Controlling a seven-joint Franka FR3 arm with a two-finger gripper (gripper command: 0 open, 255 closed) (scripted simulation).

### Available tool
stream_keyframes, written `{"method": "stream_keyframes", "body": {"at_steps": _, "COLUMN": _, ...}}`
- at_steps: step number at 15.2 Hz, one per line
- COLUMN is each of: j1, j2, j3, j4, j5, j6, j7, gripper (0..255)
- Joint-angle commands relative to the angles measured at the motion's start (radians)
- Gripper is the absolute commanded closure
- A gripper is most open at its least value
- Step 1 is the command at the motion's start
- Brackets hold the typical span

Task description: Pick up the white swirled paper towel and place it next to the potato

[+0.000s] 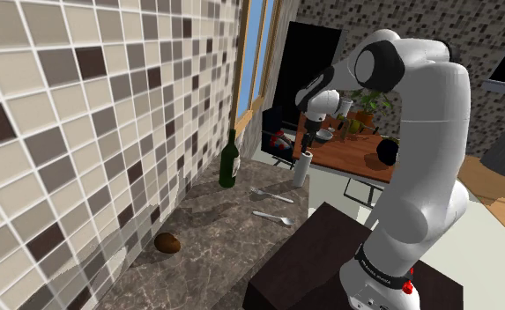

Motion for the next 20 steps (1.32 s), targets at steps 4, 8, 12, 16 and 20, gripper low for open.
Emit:
{"method": "stream_keyframes", "body": {"at_steps": 4, "j1": -0.092, "j2": 0.197, "j3": 0.033, "j4": 0.216, "j5": 0.065, "j6": -0.030, "j7": -0.071, "gripper": 0}}
{"method": "stream_keyframes", "body": {"at_steps": 8, "j1": -0.125, "j2": 0.276, "j3": 0.050, "j4": 0.290, "j5": 0.085, "j6": -0.027, "j7": -0.089, "gripper": 0}}
{"method": "stream_keyframes", "body": {"at_steps": 12, "j1": -0.132, "j2": 0.308, "j3": 0.060, "j4": 0.286, "j5": 0.098, "j6": 0.009, "j7": -0.097, "gripper": 0}}
{"method": "stream_keyframes", "body": {"at_steps": 16, "j1": -0.134, "j2": 0.322, "j3": 0.065, "j4": 0.285, "j5": 0.103, "j6": 0.023, "j7": -0.100, "gripper": 0}}
{"method": "stream_keyframes", "body": {"at_steps": 20, "j1": -0.134, "j2": 0.322, "j3": 0.065, "j4": 0.285, "j5": 0.103, "j6": 0.023, "j7": -0.100, "gripper": 0}}
